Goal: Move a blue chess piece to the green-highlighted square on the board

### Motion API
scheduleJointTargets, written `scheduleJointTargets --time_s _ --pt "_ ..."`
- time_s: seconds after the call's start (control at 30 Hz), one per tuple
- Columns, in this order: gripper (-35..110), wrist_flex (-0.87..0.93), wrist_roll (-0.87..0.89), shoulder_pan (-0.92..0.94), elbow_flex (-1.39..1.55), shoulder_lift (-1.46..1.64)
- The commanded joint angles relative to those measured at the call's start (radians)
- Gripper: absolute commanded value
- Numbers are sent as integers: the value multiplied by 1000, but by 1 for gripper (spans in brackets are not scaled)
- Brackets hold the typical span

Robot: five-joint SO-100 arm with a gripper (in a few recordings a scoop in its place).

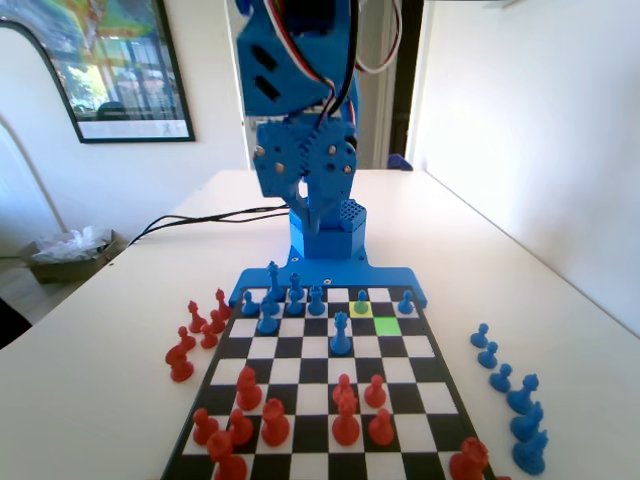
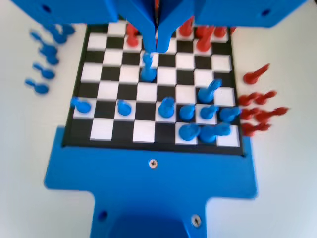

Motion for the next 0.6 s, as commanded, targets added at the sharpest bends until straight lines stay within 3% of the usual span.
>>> scheduleJointTargets --time_s 0.0,0.37,0.57 --pt "1 -55 14 -38 86 103" --pt "2 -169 117 -121 202 118" --pt "1 -267 325 -114 175 115"
